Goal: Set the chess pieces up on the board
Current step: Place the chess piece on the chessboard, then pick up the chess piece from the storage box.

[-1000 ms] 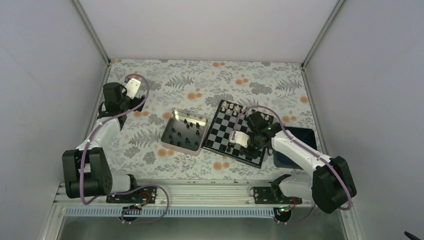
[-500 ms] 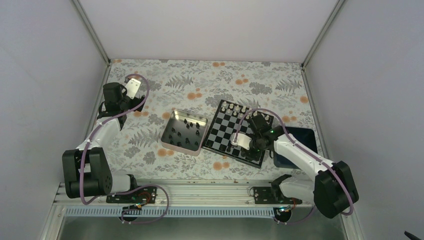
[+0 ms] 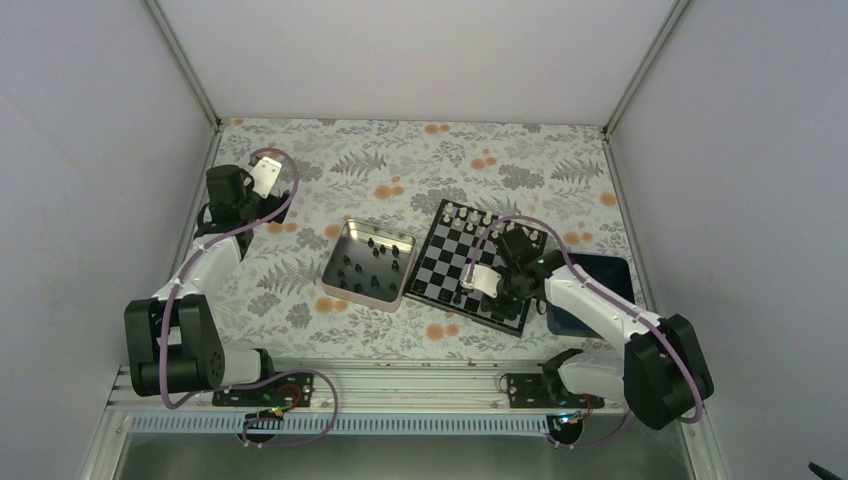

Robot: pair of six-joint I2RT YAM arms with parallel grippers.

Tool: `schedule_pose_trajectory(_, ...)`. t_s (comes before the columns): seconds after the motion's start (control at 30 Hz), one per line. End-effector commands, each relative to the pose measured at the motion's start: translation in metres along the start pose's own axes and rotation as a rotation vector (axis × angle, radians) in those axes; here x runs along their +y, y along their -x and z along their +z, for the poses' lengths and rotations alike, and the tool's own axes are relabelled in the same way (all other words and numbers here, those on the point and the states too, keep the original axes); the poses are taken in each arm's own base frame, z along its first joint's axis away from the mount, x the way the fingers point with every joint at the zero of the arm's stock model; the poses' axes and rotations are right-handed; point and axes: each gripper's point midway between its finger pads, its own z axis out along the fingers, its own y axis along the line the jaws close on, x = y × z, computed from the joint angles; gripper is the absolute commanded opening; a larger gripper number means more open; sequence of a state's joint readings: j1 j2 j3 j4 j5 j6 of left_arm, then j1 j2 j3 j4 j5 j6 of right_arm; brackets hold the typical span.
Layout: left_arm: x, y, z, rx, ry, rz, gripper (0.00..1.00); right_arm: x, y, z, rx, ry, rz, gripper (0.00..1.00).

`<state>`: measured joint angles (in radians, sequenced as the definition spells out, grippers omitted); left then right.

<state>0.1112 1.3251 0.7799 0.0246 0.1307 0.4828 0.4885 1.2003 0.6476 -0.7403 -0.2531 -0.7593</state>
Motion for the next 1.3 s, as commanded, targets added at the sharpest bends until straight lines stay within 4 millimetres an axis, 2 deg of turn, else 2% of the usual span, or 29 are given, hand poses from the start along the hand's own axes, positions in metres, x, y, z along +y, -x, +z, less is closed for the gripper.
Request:
schedule_pose_trajectory(0.0, 0.004, 0.000, 0.003, 0.003, 0.008, 0.002, 1.00, 0.000, 0.004, 0.002, -0.023, 0.017, -0.006, 0.06)
schedule_pose_trajectory(0.17, 0.003, -0.001, 0.004, 0.008, 0.003, 0.003, 1.00, 0.000, 0.004, 0.001, -0.017, 0.020, -0.004, 0.06)
schedule_pose_trajectory(0.3, 0.003, -0.001, 0.004, 0.006, 0.004, 0.003, 1.00, 0.000, 0.002, 0.001, -0.011, 0.016, 0.003, 0.11)
schedule_pose_trajectory(0.37, 0.003, -0.001, 0.004, 0.007, 0.004, 0.004, 1.00, 0.000, 0.003, 0.000, -0.012, 0.014, 0.005, 0.16)
schedule_pose_trajectory(0.47, 0.003, -0.002, 0.004, 0.007, 0.005, 0.005, 1.00, -0.004, 0.007, -0.007, -0.018, -0.003, 0.008, 0.29)
schedule_pose_trajectory(0.57, 0.003, -0.002, 0.004, 0.006, 0.007, 0.007, 1.00, -0.012, 0.019, -0.020, -0.047, -0.041, -0.002, 0.40)
schedule_pose_trajectory(0.67, 0.003, -0.001, 0.003, 0.003, 0.006, 0.006, 1.00, -0.024, 0.033, -0.034, -0.073, -0.080, -0.016, 0.45)
schedule_pose_trajectory(0.83, 0.002, 0.003, 0.000, -0.012, -0.001, 0.006, 1.00, -0.052, 0.082, -0.064, -0.159, -0.129, -0.044, 0.51)
schedule_pose_trajectory(0.9, 0.002, 0.004, 0.000, -0.014, -0.004, 0.005, 1.00, -0.066, 0.111, -0.075, -0.210, -0.144, -0.046, 0.52)
schedule_pose_trajectory(1.03, 0.000, 0.004, -0.001, -0.018, -0.014, 0.006, 1.00, -0.083, 0.174, -0.076, -0.294, -0.120, -0.064, 0.51)
schedule_pose_trajectory(1.13, -0.001, 0.005, -0.001, -0.020, -0.019, 0.005, 1.00, -0.080, 0.216, -0.059, -0.300, -0.087, -0.104, 0.49)
schedule_pose_trajectory(1.27, -0.002, 0.005, 0.000, -0.018, -0.026, 0.001, 1.00, -0.078, 0.248, -0.009, -0.206, -0.075, -0.126, 0.43)
